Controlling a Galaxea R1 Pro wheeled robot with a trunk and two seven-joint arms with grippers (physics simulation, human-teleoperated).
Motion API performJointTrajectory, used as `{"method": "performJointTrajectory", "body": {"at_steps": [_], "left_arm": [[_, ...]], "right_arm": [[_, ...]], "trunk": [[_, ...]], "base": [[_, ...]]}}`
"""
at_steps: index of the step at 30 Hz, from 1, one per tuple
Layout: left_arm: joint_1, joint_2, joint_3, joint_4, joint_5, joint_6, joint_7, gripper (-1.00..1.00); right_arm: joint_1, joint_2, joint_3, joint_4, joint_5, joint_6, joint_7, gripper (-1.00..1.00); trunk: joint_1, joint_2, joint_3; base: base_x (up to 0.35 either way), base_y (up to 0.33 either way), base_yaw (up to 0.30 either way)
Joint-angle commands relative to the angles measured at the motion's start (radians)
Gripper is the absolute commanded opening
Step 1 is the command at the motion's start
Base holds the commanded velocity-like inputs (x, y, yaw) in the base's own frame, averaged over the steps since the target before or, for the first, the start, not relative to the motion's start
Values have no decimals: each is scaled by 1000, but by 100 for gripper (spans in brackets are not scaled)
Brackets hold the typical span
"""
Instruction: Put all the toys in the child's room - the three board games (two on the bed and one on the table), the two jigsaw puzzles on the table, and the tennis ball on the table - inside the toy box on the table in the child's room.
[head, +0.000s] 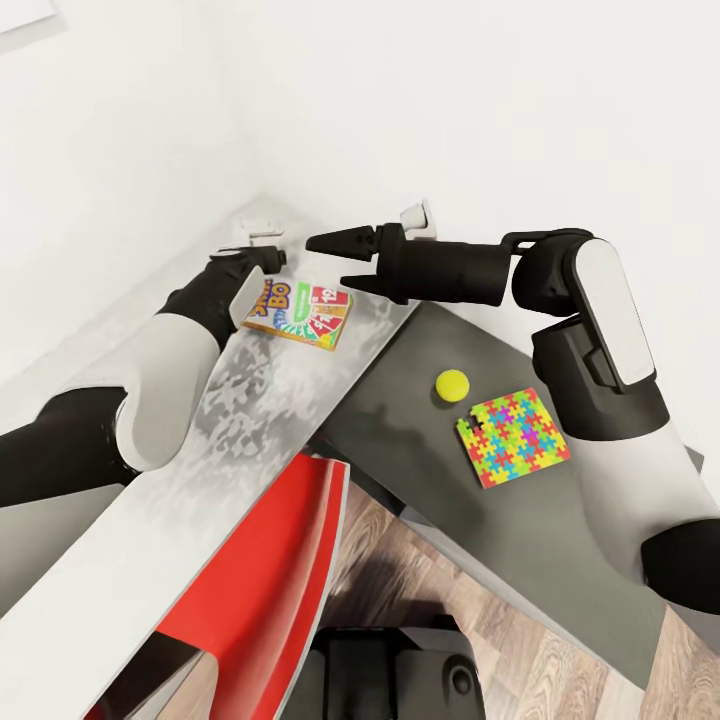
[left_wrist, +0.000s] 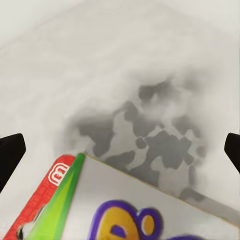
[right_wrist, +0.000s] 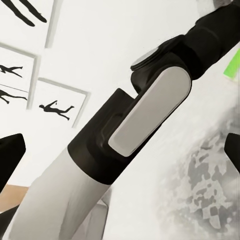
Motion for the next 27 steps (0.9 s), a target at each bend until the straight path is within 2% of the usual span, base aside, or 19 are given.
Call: {"method": "performJointTrajectory", "body": {"at_steps": [1,17,27], "left_arm": [[-1,-1,9,6,-8,5,0,100],[-1,-3,13,19,-6,3,0,100],[-1,-3,13,20,-6,-10,0,100]], "right_arm": [[-1,0,1,-1,-10,-1,-10,100],[0,0,1,-1,-9,-1,-9,100],[0,5,1,-1,-8,-1,-8,100]], "trunk": [[1,-2,-3],[1,-2,-27],[1,-2,-30]], "base": [[0,0,0],[0,0,0],[0,0,0]]}}
